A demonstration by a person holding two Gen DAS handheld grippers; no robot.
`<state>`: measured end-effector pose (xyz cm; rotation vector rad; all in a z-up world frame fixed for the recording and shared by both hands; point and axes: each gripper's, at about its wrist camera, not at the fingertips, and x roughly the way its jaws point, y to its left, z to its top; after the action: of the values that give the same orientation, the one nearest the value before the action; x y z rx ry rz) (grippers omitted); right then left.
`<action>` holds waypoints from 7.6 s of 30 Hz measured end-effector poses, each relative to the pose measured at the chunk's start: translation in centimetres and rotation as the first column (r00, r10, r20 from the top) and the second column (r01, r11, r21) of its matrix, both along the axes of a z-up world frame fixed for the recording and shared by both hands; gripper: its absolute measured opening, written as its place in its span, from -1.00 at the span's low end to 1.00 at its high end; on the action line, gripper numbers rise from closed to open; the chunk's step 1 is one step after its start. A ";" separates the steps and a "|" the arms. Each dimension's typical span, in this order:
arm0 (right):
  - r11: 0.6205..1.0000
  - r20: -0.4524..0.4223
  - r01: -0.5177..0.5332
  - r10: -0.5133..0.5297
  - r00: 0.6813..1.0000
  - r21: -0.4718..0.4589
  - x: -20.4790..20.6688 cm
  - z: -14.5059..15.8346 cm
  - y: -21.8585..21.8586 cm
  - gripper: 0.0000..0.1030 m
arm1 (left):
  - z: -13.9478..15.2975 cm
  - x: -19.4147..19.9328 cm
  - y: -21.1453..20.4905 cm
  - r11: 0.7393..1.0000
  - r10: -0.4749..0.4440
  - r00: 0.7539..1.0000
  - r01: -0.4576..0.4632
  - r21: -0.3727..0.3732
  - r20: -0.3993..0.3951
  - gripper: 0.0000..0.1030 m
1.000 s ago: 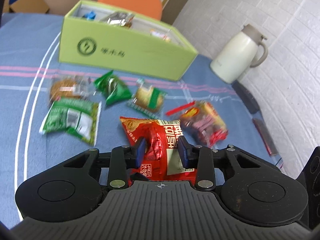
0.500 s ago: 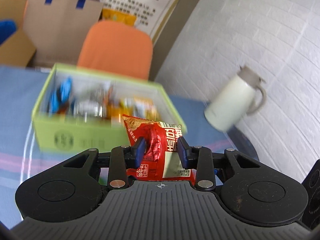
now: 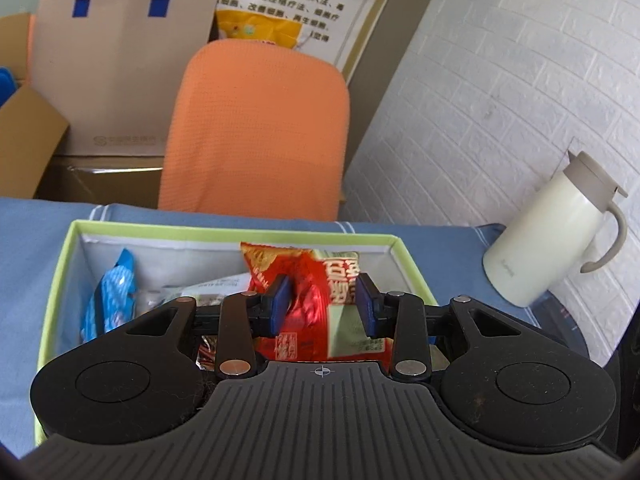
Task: Organize snacks
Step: 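Lower the red cracker bag into the green box and open the left gripper, then move the left gripper to the green snack bag, then close the left gripper on the green snack bag, then carry the green snack bag into the green box and open the left gripper, then move the left gripper to the round sesame cookie packet and grasp it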
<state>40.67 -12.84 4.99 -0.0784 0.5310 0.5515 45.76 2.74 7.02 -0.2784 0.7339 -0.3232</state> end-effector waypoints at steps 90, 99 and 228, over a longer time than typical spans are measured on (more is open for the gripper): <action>0.998 -0.098 -0.050 0.053 0.994 0.034 -29.1 -8.3 0.8 0.29 | -8.6 -29.4 2.2 0.999 -0.006 0.990 0.001 -0.034 -0.139 -0.58; 0.997 -0.081 -0.070 0.072 0.994 0.029 -29.6 -8.6 0.6 0.56 | -8.6 -29.6 1.9 1.000 -0.003 0.992 0.001 -0.014 -0.130 -0.48; 0.998 -0.094 -0.062 0.059 0.994 -0.031 -27.3 -8.5 1.9 0.70 | -8.2 -28.6 3.4 0.998 0.029 0.983 -0.040 -0.053 -0.184 0.00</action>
<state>13.42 -10.91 -3.51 -0.1016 0.6304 0.6080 17.14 6.18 -1.22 -0.3774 0.9011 -0.2880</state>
